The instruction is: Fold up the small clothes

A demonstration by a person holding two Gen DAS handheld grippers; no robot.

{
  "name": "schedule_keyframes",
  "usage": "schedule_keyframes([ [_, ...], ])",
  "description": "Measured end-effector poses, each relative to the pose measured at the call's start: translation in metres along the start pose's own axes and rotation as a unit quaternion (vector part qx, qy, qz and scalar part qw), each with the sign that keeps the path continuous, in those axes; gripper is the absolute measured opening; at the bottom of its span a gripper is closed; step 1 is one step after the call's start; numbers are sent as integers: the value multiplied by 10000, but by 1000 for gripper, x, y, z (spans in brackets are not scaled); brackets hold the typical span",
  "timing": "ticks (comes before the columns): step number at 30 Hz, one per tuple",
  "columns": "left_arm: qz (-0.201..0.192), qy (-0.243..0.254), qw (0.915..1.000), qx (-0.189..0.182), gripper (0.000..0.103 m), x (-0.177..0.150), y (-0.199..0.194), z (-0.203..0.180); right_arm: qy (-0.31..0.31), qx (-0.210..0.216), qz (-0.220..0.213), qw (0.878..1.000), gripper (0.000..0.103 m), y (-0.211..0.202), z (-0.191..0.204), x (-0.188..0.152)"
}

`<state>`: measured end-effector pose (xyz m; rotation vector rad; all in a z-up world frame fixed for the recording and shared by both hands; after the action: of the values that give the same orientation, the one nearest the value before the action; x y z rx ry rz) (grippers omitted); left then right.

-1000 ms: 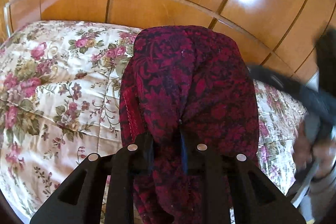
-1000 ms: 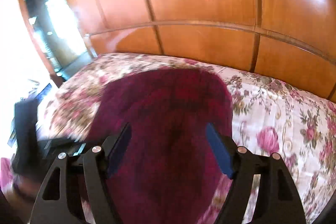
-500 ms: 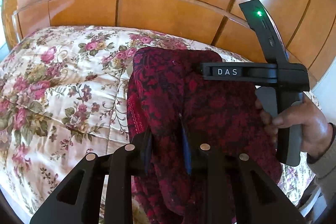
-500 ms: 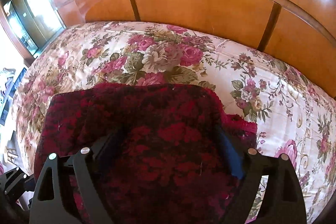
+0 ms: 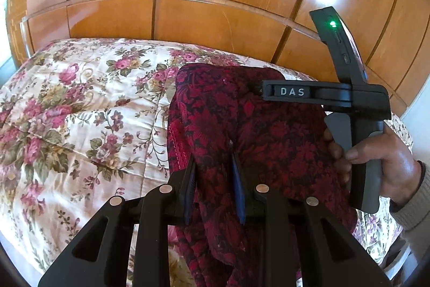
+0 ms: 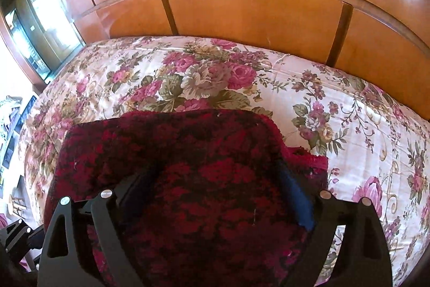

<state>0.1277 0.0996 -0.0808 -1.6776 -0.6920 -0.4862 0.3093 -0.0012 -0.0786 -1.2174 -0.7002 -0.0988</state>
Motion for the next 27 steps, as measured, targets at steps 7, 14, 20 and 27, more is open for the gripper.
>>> schedule_keyframes([
  [7,-120,37,9999,107,33,-2,-11,1,98,124,-267,9995,95,-24,-2,1],
  [14,-106,8,9998,149,33,-3,-16,4,366,368,-430,9977,98,-54,-12,-15],
  [20,-155,-41,9996,238,46,-3,-15,7,682,615,-403,9950,98,-78,-31,-45],
  [27,155,-674,9971,-311,58,-13,11,32,1204,909,-150,9884,101,-59,-43,-76],
])
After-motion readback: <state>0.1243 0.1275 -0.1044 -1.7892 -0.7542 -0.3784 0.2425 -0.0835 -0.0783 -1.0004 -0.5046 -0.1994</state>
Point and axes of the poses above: each gripper's, at about its wrist camera, not at the fingertips, and y roughly the way its jaws point, z to its left, x to its top, the point moved 7 cm from there along y, roughly the way its jaws point, and after that the axes turned 1 degree about z, right-handed, at the moved point
